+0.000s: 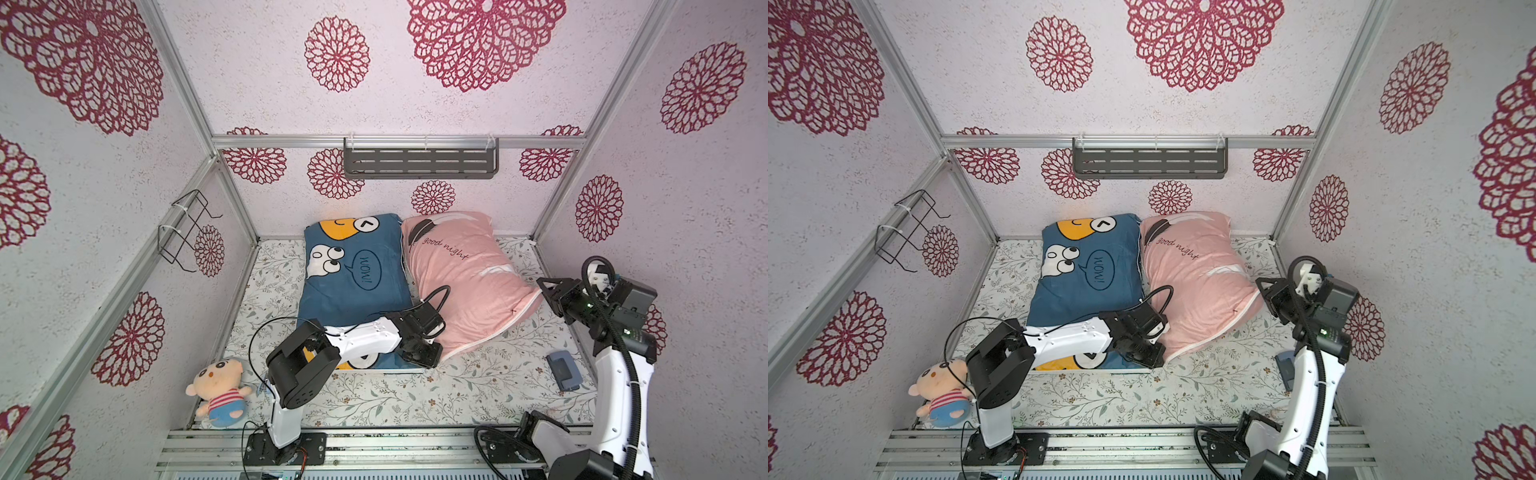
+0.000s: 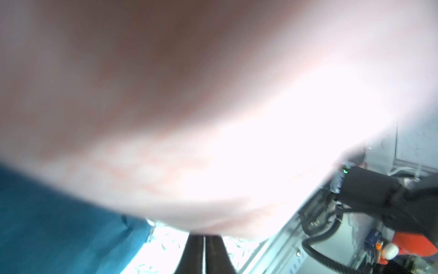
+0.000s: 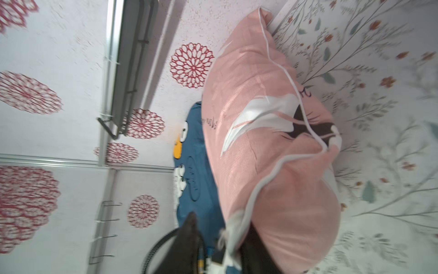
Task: Zip up pillowcases
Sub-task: Place the pillowcase at the center of the board.
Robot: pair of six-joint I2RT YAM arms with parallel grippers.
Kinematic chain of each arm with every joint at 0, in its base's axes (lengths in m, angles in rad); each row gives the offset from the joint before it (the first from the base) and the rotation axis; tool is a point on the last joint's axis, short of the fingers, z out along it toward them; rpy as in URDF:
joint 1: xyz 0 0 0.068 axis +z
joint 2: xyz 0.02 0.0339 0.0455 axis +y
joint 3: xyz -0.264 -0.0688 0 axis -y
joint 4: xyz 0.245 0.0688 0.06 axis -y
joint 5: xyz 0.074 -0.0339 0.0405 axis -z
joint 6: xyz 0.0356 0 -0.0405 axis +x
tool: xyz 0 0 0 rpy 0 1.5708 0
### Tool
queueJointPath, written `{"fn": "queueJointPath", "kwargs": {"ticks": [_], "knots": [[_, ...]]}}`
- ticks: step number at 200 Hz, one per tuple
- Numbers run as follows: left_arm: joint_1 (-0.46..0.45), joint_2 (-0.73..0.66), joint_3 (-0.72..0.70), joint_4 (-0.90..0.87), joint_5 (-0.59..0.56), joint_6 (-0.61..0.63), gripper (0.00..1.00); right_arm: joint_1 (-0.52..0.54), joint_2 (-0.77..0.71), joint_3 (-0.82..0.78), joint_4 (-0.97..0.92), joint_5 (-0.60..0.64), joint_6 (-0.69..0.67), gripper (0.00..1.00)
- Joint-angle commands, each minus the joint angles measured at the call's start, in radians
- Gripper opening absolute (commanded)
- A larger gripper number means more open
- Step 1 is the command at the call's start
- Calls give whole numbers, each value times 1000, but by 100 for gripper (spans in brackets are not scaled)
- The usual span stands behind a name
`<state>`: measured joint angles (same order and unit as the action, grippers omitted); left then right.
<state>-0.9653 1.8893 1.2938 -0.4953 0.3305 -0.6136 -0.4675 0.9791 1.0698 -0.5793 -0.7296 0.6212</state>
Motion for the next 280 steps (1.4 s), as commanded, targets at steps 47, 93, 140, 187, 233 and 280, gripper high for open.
{"fn": "queueJointPath", "kwargs": {"ticks": [47, 93, 140, 187, 233, 280], "knots": [[54, -132, 103, -105, -51, 90, 85, 83, 55, 121, -242, 473, -374, 99], [124, -269, 25, -111, -230, 64, 97, 168, 272, 65, 9, 593, -353, 99], [274, -471, -178, -36, -486, 24, 100, 215, 578, 169, 210, 619, -365, 99], [483, -640, -330, 40, -587, 42, 98, 254, 776, 190, 335, 596, -349, 98], [678, -699, -375, 74, -546, 93, 98, 387, 911, 250, 338, 550, -325, 97], [832, -745, -401, 119, -623, 141, 98, 509, 867, 150, 424, 564, -213, 94]]}}
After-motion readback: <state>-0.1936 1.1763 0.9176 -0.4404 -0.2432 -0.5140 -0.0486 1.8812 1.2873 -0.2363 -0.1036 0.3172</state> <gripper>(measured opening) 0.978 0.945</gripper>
